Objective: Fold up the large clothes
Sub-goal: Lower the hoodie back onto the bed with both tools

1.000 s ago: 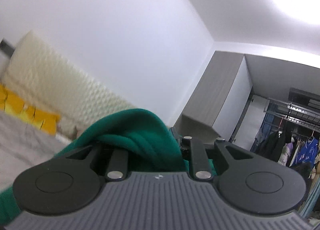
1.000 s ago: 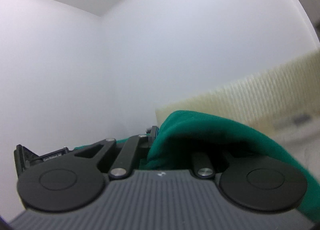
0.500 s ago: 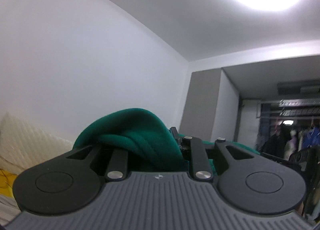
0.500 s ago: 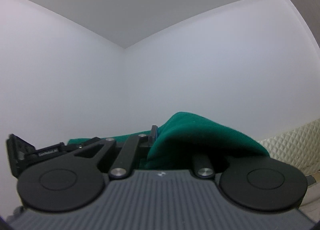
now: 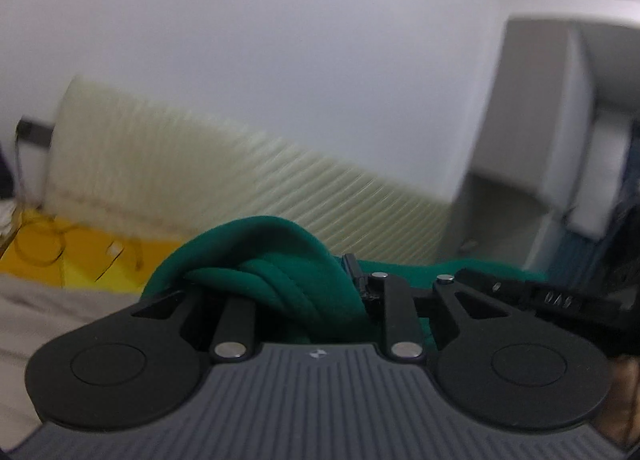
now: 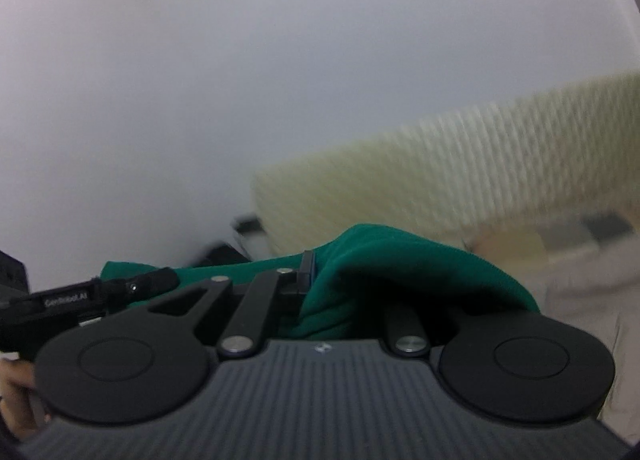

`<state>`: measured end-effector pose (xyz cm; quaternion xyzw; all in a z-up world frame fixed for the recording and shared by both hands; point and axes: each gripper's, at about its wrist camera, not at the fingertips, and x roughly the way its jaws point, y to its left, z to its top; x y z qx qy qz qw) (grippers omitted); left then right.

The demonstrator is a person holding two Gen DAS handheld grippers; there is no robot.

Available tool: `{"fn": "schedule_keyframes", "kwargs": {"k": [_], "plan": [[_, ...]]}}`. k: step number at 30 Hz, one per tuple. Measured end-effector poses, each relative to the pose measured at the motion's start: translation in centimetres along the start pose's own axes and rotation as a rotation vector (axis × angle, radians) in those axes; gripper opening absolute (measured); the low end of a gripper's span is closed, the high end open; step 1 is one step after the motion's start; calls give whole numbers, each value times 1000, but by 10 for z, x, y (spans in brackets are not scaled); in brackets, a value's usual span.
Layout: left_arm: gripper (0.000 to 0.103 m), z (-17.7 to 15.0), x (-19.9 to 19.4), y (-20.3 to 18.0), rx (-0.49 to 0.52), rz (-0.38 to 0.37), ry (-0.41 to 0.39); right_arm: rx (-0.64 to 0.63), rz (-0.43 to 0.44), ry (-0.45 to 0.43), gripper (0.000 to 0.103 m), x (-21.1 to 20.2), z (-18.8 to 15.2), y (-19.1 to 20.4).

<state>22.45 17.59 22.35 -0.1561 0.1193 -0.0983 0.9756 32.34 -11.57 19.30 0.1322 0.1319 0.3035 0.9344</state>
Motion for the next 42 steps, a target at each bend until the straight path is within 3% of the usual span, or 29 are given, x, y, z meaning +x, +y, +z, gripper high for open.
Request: {"fn": "schedule_keyframes", "kwargs": {"k": [5, 8, 10, 13, 17, 21, 23, 25, 27, 29, 34, 42], "plan": [[28, -74, 151, 97, -60, 113, 100, 15, -116, 109, 15, 153, -70, -71], [28, -119, 233, 142, -61, 156, 157, 39, -166, 143, 15, 222, -105, -108], [28, -150, 291, 172, -49, 177, 203, 60, -188, 162, 15, 243, -142, -118], [28, -184, 341, 209, -34, 199, 290, 79, -199, 219, 15, 253, -202, -128], [29, -229, 391, 249, -43, 222, 402, 126, -183, 280, 19, 278, -236, -156], [35, -244, 385, 260, -76, 189, 421, 134, -124, 286, 29, 268, -236, -152], [55, -239, 379, 256, -79, 166, 432, 154, -102, 291, 43, 270, -236, -154], [70, -224, 355, 238, -69, 148, 438, 174, -82, 284, 65, 268, -238, -153], [79, -218, 339, 226, -57, 143, 436, 173, -66, 281, 73, 260, -238, -147], [89, -209, 312, 208, -44, 138, 425, 154, -66, 273, 75, 249, -238, -137], [91, -204, 244, 174, -17, 126, 373, 129, -58, 258, 75, 204, -240, -108], [91, -234, 112, 114, 31, 237, 331, 92, -23, 302, 75, 136, -262, -60]]}}
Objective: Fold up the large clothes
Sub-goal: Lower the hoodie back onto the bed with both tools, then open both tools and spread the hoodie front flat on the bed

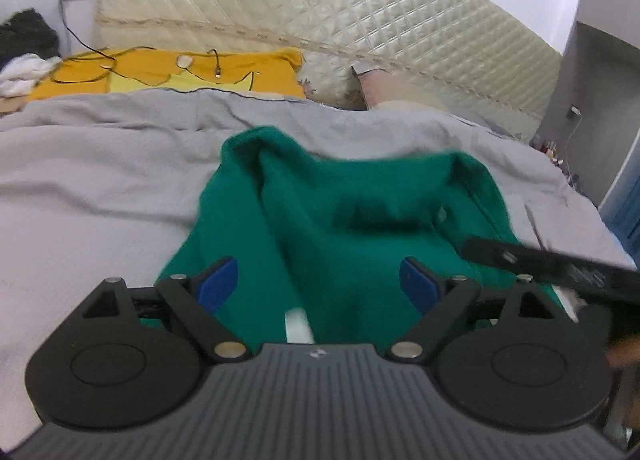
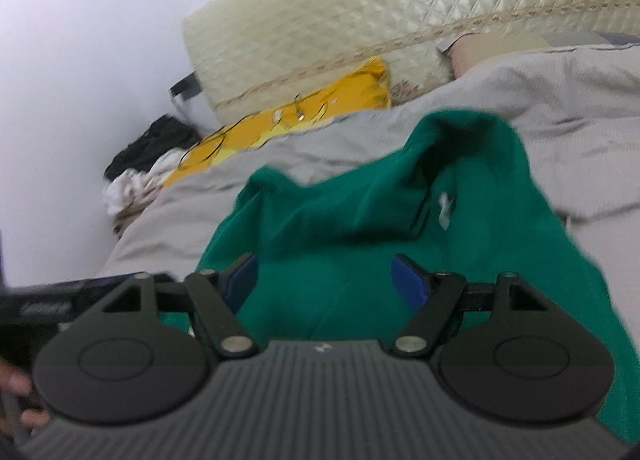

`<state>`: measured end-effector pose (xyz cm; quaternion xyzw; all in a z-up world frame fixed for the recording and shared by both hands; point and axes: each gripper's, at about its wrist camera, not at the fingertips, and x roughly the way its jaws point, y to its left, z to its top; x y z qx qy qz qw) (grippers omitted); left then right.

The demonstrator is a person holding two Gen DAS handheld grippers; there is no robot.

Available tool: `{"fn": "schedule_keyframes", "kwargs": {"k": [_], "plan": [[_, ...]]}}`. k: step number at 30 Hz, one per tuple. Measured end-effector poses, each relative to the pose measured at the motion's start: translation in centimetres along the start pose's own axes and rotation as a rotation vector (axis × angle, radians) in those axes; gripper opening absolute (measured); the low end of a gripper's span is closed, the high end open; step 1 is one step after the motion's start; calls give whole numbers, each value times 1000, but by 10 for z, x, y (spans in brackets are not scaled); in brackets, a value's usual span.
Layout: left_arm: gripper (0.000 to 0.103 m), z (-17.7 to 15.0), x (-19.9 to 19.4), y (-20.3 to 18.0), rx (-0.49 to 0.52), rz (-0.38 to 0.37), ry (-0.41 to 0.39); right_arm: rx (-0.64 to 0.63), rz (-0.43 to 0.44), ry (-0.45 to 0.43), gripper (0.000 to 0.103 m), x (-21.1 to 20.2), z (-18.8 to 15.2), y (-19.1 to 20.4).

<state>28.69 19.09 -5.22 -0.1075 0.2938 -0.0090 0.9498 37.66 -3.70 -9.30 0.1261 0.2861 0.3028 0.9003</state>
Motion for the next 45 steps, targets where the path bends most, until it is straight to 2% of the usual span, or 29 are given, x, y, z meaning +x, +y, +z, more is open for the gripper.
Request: {"fn": "schedule_keyframes", "kwargs": {"k": [5, 8, 12, 16, 17, 18, 19, 20, 21, 22, 24, 26, 28, 31, 35, 37, 40, 45], "plan": [[91, -52, -72, -20, -17, 66, 19, -57, -30, 40, 76, -17, -24, 29], [91, -78, -103, -24, -60, 86, 37, -60, -49, 64, 81, -17, -38, 39], [91, -108, -127, -22, -118, 94, 37, -70, -82, 119, 81, 1, -55, 49], [91, -114, -136, -13, -135, 105, 13, -85, -151, 156, 80, 37, -57, 53], [91, -114, -137, -10, -140, 108, 3, -84, -165, 153, 80, 45, -55, 52], [91, -113, -137, -5, -152, 110, -5, -83, -173, 152, 74, 54, -50, 51], [91, -113, -136, 1, -170, 108, -13, -80, -185, 155, 59, 61, -45, 51], [91, -113, -136, 7, -191, 102, -24, -78, -200, 159, 53, 69, -38, 50], [91, -112, -134, 13, -219, 98, -33, -86, -207, 152, 37, 77, -29, 51], [91, -112, -132, 19, -242, 93, -38, -108, -209, 137, 26, 84, -19, 53], [91, -109, -128, 27, -255, 92, -61, -173, -226, 81, 17, 97, 5, 62], [91, -108, -124, 34, -244, 110, -100, -222, -284, 29, 15, 116, 36, 66], [91, -107, -116, 42, -254, 126, -128, -216, -313, -2, 14, 140, 69, 59], [91, -107, -101, 59, -316, 95, -154, -225, -357, -59, 14, 175, 111, 49], [91, -111, -76, 71, -321, 105, -151, -284, -423, -128, 13, 222, 152, 34], [91, -113, -64, 75, -309, 109, -152, -287, -438, -116, 14, 249, 161, 22], [91, -116, -52, 79, -295, 121, -147, -331, -446, -86, 14, 283, 148, 6], [93, -123, -48, 83, -299, 101, -163, -330, -410, -112, 16, 299, 125, -9]]}}
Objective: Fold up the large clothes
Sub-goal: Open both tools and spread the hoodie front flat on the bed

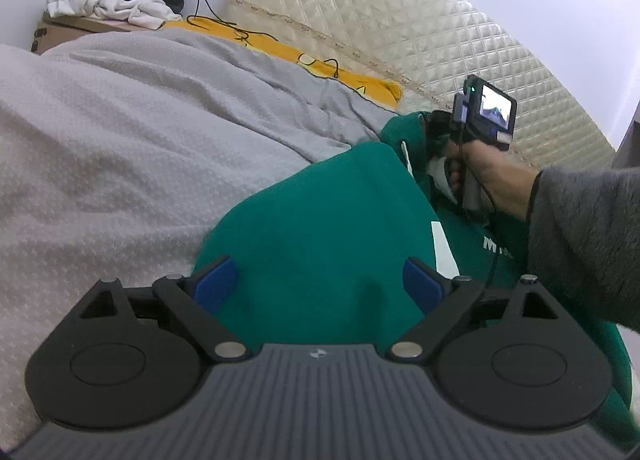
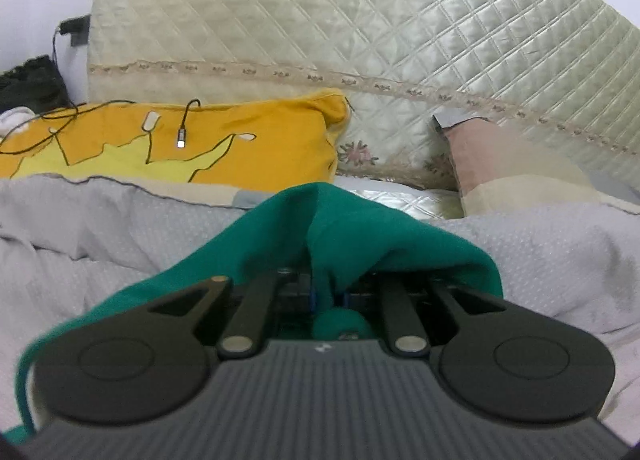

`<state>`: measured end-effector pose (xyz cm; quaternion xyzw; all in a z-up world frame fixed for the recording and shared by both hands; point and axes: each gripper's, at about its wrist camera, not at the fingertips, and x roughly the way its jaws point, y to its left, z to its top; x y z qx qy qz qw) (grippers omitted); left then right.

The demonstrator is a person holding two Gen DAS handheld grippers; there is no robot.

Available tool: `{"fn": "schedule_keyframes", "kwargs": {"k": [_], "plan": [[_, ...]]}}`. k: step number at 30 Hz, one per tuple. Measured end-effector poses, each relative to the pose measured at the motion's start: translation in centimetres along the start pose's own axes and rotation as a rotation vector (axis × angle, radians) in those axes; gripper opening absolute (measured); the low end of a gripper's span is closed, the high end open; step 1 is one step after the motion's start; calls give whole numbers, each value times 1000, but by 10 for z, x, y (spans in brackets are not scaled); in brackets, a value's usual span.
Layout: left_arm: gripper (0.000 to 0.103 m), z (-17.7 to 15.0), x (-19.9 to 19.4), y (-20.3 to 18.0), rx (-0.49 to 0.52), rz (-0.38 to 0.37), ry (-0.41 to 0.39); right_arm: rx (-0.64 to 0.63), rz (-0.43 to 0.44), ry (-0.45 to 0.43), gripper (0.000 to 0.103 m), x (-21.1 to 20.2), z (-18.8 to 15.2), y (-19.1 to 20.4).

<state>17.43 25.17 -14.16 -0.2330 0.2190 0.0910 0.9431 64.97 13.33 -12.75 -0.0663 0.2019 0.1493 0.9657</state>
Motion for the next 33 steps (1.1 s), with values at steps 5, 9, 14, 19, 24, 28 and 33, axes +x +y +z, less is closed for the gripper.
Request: {"fn": "schedule_keyframes", "kwargs": {"k": [5, 9, 14, 19, 24, 28, 33], "plan": [[94, -1, 0, -1, 8, 0, 1, 97, 41, -14, 28, -25, 4, -15], [94, 2, -5, 0, -8, -12, 5, 103, 79, -48, 68, -76, 7, -19], [94, 7, -16, 6, -77, -27, 34, 162, 132, -45, 68, -164, 3, -32], [93, 8, -40, -3, -62, -29, 47, 156, 144, -26, 68, -275, -19, -48], [93, 2, -83, -28, 8, -61, 11, 186, 137, 27, 68, -381, -53, -65], [93, -3, -117, -52, 97, -80, 20, 234, 129, 57, 68, -457, -87, -79], [93, -1, -164, -72, 140, -115, 3, 228, 93, 65, 68, -528, -124, -87]]}}
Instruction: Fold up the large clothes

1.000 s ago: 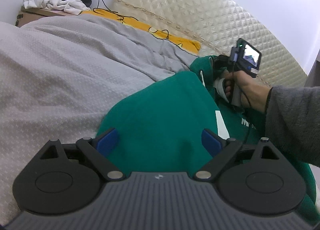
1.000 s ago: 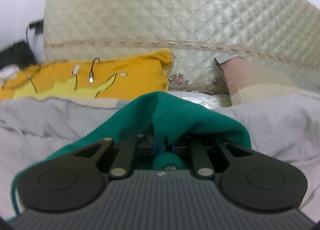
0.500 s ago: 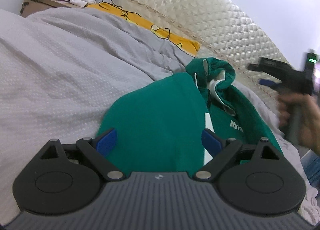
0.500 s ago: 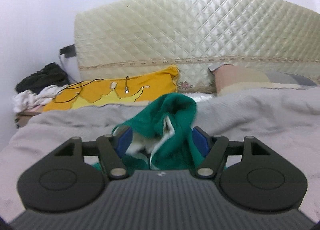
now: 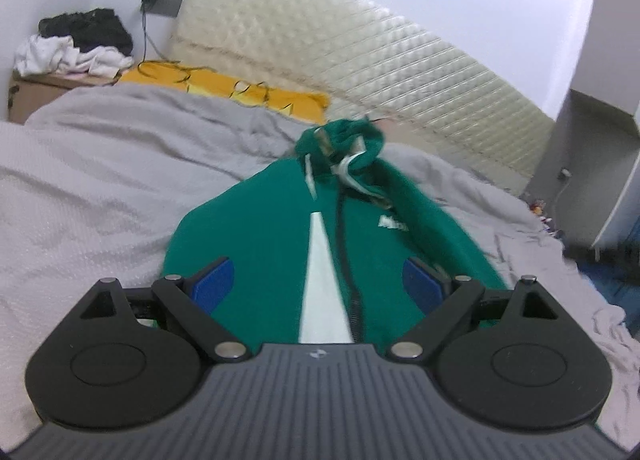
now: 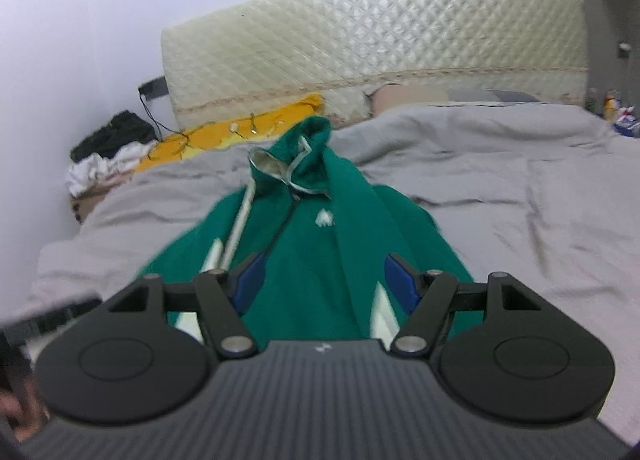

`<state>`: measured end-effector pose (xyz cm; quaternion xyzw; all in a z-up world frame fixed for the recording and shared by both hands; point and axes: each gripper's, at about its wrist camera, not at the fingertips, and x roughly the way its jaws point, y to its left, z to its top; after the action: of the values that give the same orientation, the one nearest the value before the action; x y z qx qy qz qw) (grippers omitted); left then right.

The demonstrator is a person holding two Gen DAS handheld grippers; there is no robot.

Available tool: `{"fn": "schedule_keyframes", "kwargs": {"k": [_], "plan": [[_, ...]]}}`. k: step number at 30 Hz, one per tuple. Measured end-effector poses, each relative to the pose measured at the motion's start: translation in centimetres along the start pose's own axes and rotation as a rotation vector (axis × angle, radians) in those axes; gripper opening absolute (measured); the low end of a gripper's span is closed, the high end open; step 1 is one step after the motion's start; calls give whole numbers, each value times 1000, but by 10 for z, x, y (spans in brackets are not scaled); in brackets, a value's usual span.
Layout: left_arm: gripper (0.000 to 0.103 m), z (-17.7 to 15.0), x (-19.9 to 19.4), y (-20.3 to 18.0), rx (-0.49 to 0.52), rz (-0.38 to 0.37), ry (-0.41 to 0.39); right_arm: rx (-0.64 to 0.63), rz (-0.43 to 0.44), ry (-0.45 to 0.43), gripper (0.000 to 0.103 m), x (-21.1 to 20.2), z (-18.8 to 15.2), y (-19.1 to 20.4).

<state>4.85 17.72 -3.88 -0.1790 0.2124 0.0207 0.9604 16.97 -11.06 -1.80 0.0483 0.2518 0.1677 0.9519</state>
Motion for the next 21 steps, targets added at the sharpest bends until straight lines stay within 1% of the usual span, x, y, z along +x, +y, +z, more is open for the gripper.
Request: {"fn": "schedule_keyframes", "kwargs": {"k": [4, 6, 8, 10, 12, 15, 16, 19, 21], "plan": [[94, -10, -28, -18, 35, -13, 21, 26, 8, -10, 68, -41, -28, -13], [94, -19, -36, -30, 79, 15, 44, 57, 5, 0, 68, -51, -40, -21], [94, -27, -37, -40, 125, 38, 75, 91, 3, 28, 68, -58, -53, -31], [93, -33, -33, -49, 159, 61, 134, 133, -21, 46, 68, -64, -65, -42], [93, -37, -27, -53, 156, 70, 195, 180, -22, 84, 68, -62, -72, -55], [91, -45, -15, -54, 111, 46, 276, 269, -22, 146, 68, -56, -85, -72], [90, -48, -11, -55, 108, 40, 298, 298, -23, 162, 68, -52, -89, -76], [87, -61, 2, -62, 151, 74, 353, 367, -15, 188, 68, -41, -96, -86], [87, -71, 13, -67, 202, 105, 391, 371, -36, 207, 68, -34, -101, -86]]}}
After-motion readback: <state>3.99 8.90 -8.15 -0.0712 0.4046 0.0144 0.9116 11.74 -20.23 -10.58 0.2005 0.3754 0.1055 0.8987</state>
